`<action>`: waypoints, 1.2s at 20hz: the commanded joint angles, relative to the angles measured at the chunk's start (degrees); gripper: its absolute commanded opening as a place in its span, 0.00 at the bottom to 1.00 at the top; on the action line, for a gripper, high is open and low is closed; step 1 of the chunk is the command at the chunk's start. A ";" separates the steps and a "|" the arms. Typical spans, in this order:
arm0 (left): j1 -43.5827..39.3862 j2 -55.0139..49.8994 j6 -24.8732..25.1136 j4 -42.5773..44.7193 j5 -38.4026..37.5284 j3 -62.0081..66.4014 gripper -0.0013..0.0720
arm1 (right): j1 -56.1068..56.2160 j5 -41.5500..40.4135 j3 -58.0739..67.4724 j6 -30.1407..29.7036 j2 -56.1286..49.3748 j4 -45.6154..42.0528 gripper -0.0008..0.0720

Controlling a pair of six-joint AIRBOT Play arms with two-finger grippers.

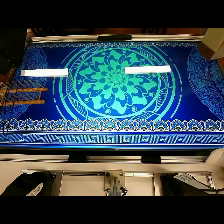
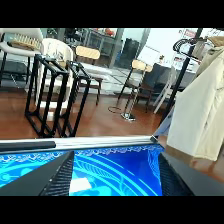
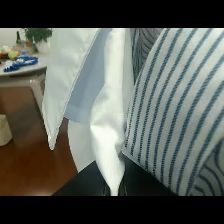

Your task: Fold the shirts.

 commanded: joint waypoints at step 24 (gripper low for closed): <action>3.82 -11.67 2.62 10.75 -19.61 0.00 0.71 | 2.91 74.55 -7.67 -20.50 15.43 45.29 0.76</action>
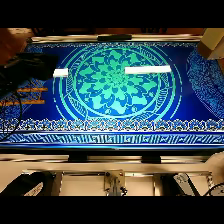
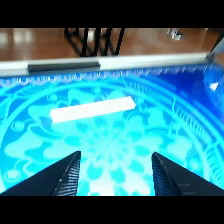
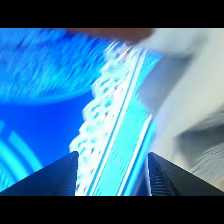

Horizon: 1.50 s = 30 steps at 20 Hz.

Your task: Fold the shirts.

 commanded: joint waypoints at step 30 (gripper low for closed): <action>0.35 -17.14 -11.43 22.60 -43.91 0.55 0.91 | 71.93 -6.29 -22.86 4.33 -9.05 -3.80 0.59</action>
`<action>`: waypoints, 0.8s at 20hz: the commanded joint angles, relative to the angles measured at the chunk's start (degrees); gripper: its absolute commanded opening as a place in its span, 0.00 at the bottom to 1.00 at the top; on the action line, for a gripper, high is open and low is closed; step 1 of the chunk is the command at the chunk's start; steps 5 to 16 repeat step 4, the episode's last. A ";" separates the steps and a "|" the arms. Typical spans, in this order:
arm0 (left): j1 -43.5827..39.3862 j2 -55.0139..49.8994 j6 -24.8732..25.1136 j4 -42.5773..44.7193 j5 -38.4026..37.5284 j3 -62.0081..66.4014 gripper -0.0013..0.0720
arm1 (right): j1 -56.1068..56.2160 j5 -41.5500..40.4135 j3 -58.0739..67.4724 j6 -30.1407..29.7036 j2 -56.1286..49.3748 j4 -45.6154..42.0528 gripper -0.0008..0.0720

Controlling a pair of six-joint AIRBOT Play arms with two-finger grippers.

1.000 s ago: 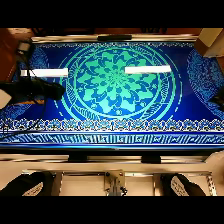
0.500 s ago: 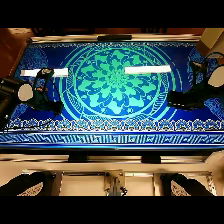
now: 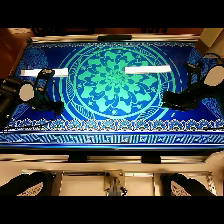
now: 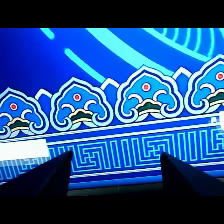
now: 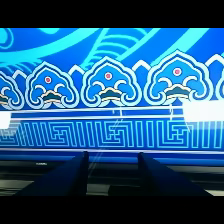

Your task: Fold the shirts.

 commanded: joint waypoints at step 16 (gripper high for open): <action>0.00 -0.04 0.09 0.13 0.02 -0.02 0.91 | 0.07 0.04 -0.02 0.07 -0.04 0.24 0.59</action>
